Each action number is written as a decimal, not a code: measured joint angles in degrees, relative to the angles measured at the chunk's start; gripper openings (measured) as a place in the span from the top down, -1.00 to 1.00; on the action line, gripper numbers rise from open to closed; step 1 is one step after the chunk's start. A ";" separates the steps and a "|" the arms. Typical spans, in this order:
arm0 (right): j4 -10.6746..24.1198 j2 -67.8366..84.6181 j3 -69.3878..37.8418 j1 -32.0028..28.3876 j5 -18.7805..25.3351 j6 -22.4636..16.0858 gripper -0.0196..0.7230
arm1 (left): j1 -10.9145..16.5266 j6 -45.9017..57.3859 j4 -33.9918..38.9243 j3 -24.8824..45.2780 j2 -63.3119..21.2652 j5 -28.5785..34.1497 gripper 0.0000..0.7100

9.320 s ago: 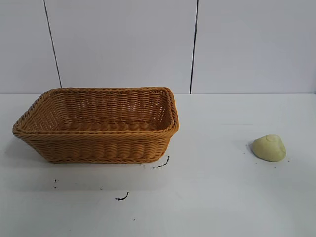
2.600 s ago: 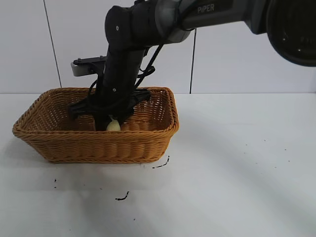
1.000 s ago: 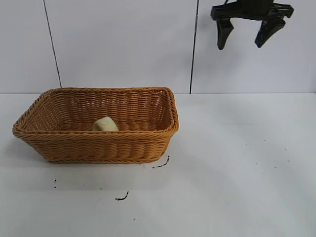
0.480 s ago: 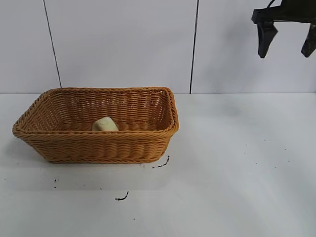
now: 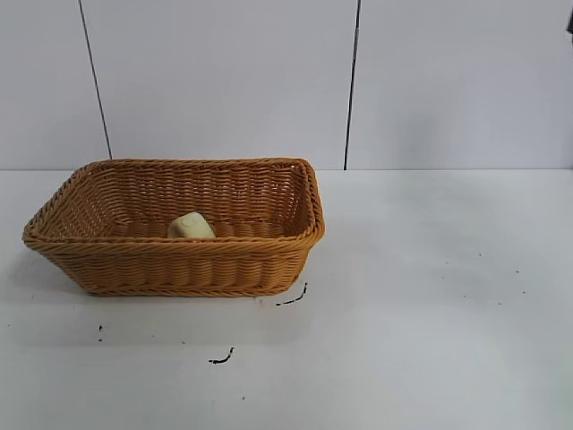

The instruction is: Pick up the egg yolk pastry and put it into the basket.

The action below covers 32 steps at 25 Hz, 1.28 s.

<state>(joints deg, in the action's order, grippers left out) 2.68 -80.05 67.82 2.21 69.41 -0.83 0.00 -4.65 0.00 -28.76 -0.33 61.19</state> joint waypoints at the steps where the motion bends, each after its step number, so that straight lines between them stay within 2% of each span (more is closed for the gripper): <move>1: -0.12 3.24 -3.21 0.00 0.05 -0.05 -0.82 | 0.00 0.00 0.00 0.00 0.00 0.00 -0.96; 5: -0.49 15.20 -14.49 0.00 -0.28 -0.16 -0.82 | 0.00 0.00 0.00 0.00 0.00 0.00 -0.96; 13: -0.69 40.12 -33.27 0.12 -9.12 -0.16 -0.82 | 0.00 0.00 0.00 0.00 0.00 0.00 -0.96; 16: -1.55 49.91 -38.80 0.12 -10.07 -0.16 -0.82 | 0.00 0.00 0.00 0.00 0.00 0.00 -0.96; 20: -2.68 59.94 -39.46 0.12 -10.53 -0.16 -0.82 | 0.00 0.00 0.00 0.00 0.00 0.00 -0.96; 32: -2.68 80.19 -39.75 0.12 -10.54 -0.35 -0.82 | 0.00 0.00 0.00 0.00 0.00 0.00 -0.96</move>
<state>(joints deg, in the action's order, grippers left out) 0.00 0.13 28.07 2.33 58.87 -1.18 0.00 -4.65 0.00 -28.76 -0.33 61.19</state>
